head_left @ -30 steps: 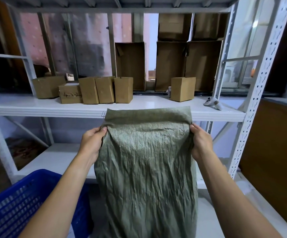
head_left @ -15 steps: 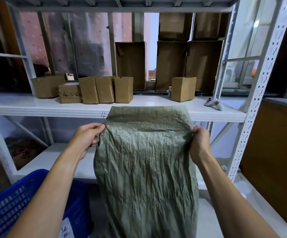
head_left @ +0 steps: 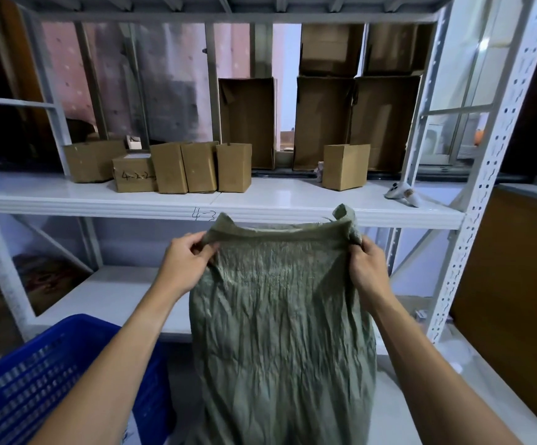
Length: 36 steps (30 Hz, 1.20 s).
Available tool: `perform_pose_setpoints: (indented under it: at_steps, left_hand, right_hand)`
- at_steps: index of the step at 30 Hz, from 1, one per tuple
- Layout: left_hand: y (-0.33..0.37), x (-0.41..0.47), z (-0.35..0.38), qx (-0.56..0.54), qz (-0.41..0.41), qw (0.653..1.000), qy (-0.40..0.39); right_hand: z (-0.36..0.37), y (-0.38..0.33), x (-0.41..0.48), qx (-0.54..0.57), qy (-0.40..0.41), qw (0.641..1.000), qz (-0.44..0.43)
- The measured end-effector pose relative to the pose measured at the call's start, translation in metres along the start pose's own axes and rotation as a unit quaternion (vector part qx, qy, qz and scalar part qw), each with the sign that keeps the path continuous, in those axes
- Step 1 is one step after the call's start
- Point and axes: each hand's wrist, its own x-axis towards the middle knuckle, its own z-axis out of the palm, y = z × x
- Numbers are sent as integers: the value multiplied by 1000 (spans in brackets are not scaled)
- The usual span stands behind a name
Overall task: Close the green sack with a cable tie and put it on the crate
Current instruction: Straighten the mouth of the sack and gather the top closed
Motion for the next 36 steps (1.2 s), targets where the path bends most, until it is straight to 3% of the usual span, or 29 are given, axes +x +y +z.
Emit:
perform_pose_setpoints:
  at_steps: [3,9,13,17,21,24,29,36]
  left_hand:
    - [-6,0,4,80,27,996,3]
    - [-12,-1,7,163,67,984,36]
    - [-13,0,1,130,42,990,15]
    - [-11,-1,-1,93,35,993,56]
    - [-7,0,3,-97,-72,989,89]
    - [2,0,7,-230,-137,960,78]
    - [-9,3,6,-260,-166,951,17]
    - [-22,6,-2,-385,-215,897,-27]
  right_hand:
    - [3,1,-3,-15,39,999,-29]
    - [4,11,-2,-14,86,996,-3]
    - [0,12,-6,-70,154,982,-77]
    - [1,11,-7,-111,194,972,-70]
    - [6,5,-9,-67,209,975,-33]
    - [6,0,-6,23,184,982,24]
    - [3,-7,-3,169,88,974,121]
    - [-8,-9,0,238,-36,961,140]
